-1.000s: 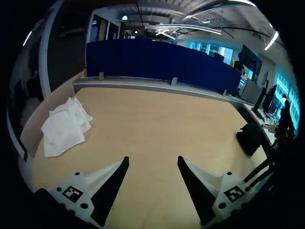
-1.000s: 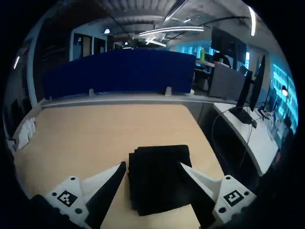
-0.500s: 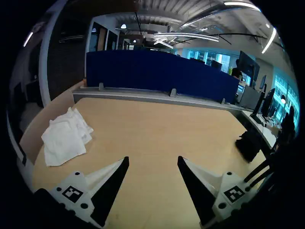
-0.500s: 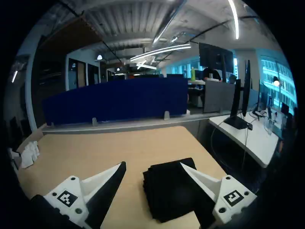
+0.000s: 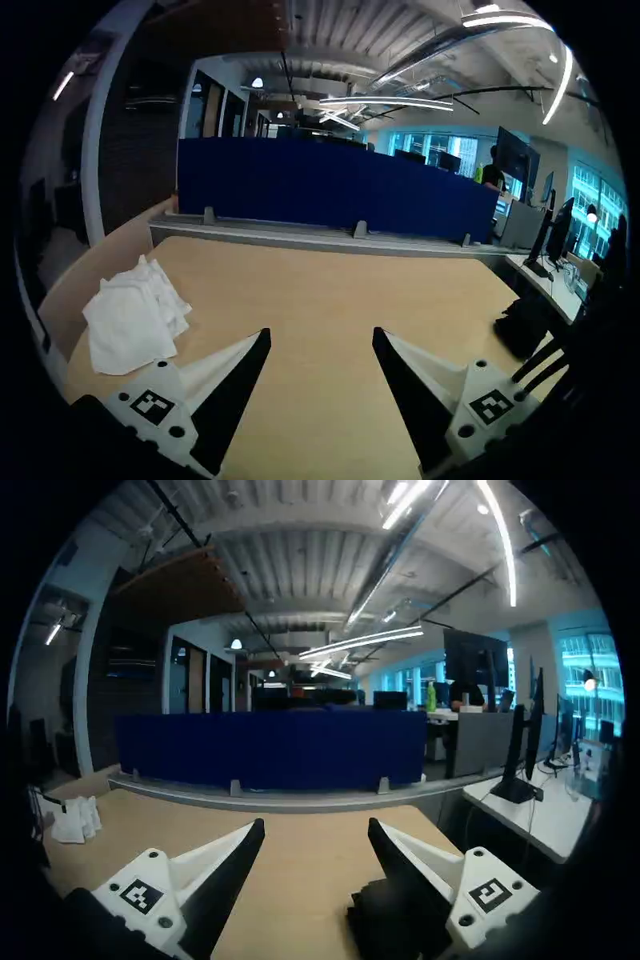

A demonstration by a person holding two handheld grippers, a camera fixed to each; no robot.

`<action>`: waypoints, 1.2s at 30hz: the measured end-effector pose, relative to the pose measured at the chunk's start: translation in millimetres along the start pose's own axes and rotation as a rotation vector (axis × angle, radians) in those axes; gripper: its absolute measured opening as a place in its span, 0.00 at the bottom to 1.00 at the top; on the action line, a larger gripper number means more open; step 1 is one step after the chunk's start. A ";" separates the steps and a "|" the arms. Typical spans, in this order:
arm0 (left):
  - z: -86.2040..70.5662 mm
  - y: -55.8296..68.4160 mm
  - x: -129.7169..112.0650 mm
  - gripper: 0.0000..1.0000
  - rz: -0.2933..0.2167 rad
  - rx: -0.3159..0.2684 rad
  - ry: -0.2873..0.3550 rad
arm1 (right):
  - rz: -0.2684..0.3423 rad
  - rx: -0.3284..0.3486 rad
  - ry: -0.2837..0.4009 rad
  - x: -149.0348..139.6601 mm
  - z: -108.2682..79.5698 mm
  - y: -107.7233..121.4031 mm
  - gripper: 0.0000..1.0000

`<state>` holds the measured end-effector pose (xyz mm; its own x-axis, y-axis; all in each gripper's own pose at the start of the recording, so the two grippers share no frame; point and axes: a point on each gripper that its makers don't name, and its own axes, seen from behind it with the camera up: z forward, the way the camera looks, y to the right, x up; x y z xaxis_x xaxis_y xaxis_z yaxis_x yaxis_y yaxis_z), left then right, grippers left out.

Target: Fold towel

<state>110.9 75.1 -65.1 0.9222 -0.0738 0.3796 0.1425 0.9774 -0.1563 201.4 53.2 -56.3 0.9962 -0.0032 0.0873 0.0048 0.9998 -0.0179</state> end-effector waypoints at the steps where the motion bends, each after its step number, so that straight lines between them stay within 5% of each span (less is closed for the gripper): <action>1: 0.2 -0.4 2.5 0.94 0.001 0.000 0.010 | -0.003 0.000 0.002 0.9 0.2 -3.8 1.00; 15: 5.5 -19.7 49.9 0.94 0.007 0.053 0.208 | 0.033 0.007 0.009 1.5 8.6 -57.2 1.00; 21: 5.7 -18.1 60.2 0.94 0.027 0.057 0.280 | 0.054 0.026 0.024 0.0 13.5 -80.0 1.00; 36: 14.5 -24.9 58.2 0.94 0.068 0.079 0.310 | 0.088 0.074 -0.043 -4.5 37.0 -116.3 1.00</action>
<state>155.8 49.3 -25.9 0.9959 -0.0526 0.0732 0.0596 0.9936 -0.0965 193.1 -62.4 -17.8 0.9879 0.0835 0.1308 -0.0902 0.9948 0.0465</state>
